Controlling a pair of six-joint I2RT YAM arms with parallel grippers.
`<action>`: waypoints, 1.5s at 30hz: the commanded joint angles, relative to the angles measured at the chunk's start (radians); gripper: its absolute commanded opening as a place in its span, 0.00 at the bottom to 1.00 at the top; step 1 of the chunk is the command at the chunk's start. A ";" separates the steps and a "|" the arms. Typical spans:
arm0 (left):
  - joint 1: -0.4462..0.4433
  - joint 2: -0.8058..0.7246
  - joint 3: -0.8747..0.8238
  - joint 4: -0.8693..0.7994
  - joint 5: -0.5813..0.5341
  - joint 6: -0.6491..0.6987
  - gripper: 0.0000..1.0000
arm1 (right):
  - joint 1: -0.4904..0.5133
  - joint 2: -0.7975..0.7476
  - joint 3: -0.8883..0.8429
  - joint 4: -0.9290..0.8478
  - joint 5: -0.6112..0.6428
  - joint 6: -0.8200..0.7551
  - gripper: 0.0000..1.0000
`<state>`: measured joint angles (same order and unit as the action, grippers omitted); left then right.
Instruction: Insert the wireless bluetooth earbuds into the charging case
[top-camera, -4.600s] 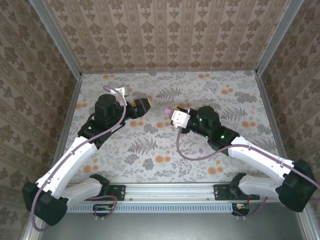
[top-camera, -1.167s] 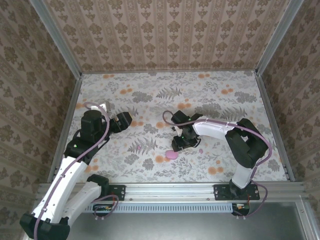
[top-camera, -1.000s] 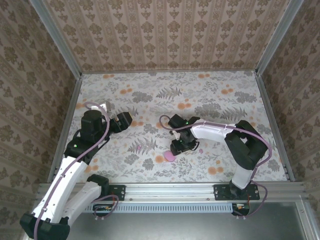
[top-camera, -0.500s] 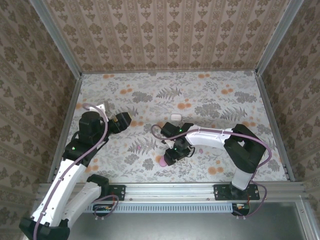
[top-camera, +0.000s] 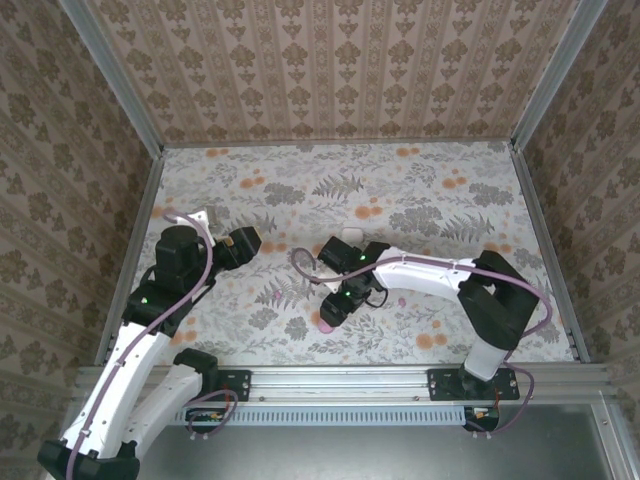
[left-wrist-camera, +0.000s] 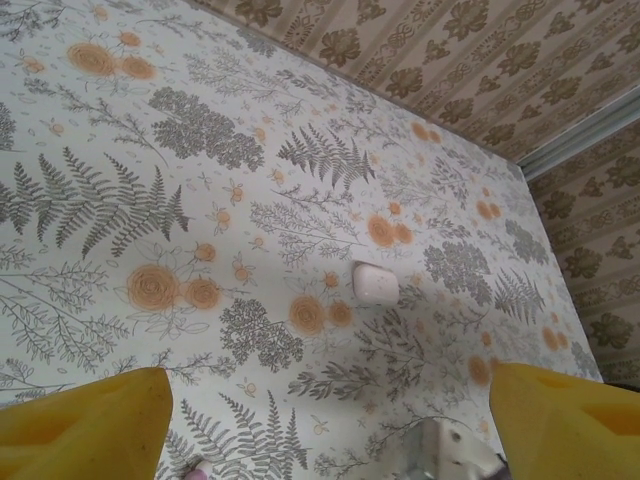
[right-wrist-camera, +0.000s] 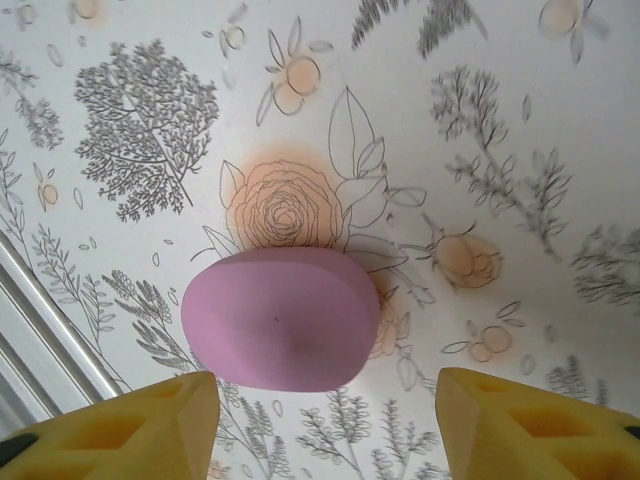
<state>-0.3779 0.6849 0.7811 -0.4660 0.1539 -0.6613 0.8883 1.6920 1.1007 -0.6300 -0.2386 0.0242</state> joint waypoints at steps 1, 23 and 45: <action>0.004 -0.014 0.017 -0.023 -0.019 0.009 0.84 | 0.002 -0.046 -0.019 0.003 0.088 -0.261 0.61; 0.016 -0.008 0.005 -0.049 -0.059 0.092 0.84 | 0.023 0.016 -0.112 0.261 -0.092 -1.041 0.76; 0.028 0.007 0.000 -0.030 -0.038 0.078 0.84 | 0.008 0.048 -0.161 0.194 -0.140 -1.015 0.60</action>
<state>-0.3580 0.6872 0.7811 -0.4950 0.1059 -0.5968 0.9054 1.7603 0.9638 -0.3973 -0.3531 -0.9916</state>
